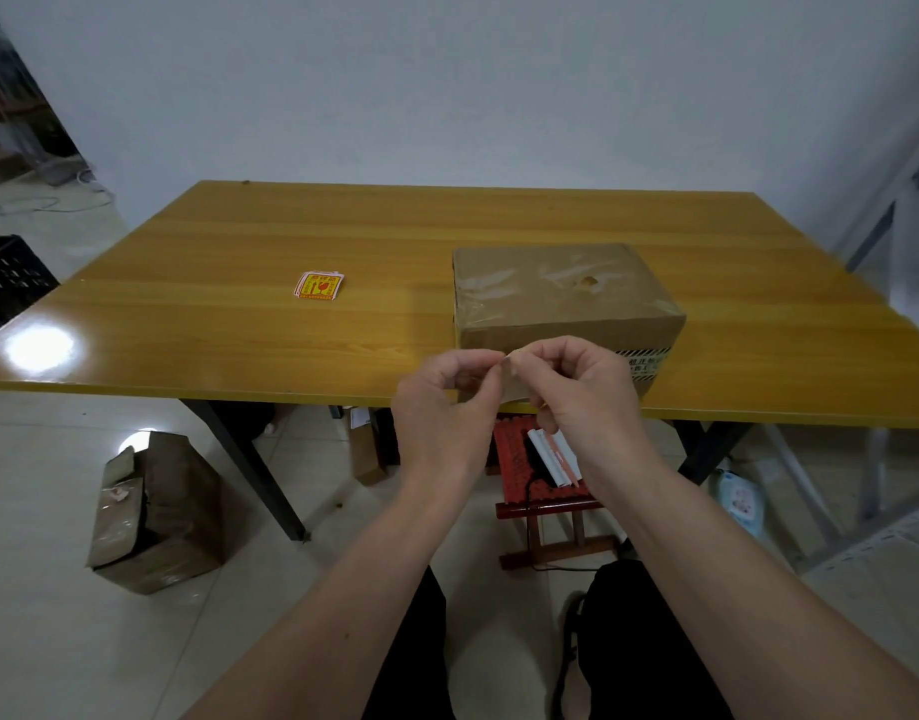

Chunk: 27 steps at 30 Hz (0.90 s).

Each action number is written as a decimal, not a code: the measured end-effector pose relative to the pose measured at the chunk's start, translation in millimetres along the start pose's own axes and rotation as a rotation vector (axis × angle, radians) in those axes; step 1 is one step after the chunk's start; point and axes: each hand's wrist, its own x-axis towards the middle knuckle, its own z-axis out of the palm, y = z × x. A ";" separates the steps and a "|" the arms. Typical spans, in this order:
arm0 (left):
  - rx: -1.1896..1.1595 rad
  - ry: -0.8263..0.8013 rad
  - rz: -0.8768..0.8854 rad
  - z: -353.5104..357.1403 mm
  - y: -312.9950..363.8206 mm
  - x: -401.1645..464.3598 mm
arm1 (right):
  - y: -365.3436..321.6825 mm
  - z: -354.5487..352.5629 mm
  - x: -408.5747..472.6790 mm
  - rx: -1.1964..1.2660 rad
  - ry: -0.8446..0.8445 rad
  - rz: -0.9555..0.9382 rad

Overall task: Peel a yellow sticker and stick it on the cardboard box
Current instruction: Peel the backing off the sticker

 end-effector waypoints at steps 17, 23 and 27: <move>0.076 -0.019 0.037 -0.5 -3.4 -0.9 | 4.2 -0.7 2.4 -0.025 -0.039 -0.038; 0.022 -0.063 -0.013 -0.6 -1.7 -1.0 | 6.1 -2.9 3.5 -0.047 -0.049 -0.086; -0.073 -0.114 -0.068 -0.4 -0.7 -1.1 | 7.3 -4.6 5.9 -0.105 -0.061 -0.142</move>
